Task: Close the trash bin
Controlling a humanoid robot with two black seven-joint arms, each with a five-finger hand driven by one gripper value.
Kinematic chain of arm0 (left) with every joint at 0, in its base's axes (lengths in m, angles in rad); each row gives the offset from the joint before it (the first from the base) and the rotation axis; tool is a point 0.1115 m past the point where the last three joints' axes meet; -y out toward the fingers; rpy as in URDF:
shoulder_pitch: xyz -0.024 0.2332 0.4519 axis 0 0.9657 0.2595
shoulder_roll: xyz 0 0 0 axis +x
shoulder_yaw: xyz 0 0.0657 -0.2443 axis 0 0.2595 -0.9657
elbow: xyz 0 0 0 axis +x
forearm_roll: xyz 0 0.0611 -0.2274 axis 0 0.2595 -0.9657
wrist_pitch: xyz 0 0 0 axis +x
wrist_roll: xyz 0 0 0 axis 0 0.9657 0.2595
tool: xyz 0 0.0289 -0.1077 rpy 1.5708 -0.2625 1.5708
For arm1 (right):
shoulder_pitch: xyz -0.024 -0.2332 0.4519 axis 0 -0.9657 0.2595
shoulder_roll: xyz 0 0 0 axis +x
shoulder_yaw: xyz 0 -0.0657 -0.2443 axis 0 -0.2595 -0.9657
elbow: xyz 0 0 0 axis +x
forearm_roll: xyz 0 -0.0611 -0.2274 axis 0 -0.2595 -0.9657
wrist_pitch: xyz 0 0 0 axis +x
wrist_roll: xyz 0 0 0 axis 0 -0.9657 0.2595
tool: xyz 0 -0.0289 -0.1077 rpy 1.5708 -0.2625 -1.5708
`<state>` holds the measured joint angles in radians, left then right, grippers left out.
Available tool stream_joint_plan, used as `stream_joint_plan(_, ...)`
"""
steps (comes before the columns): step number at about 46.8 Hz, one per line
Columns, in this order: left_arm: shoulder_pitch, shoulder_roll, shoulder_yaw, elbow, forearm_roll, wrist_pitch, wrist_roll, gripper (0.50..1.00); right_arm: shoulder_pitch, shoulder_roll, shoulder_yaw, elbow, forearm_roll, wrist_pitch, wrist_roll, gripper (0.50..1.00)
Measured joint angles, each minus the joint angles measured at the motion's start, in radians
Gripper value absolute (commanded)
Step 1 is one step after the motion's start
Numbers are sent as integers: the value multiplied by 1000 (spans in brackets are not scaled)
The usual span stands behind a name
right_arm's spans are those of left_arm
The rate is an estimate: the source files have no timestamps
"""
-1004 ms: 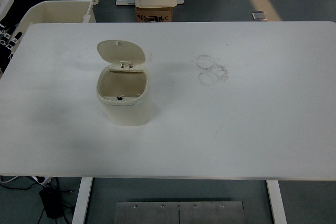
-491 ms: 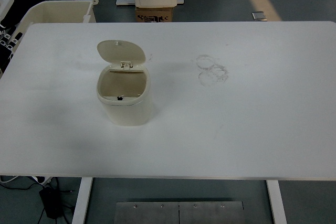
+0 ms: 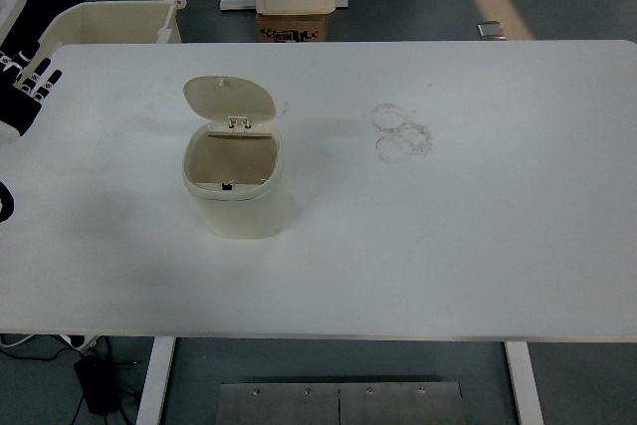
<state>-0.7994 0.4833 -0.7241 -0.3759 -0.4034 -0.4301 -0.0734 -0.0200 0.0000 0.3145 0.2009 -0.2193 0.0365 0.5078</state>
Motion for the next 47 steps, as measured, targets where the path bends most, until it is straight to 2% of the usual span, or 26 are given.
stream_joint_plan(47,-9,14,2,-1,9,17,4,1000,0,0,0,0,0,0,0,991)
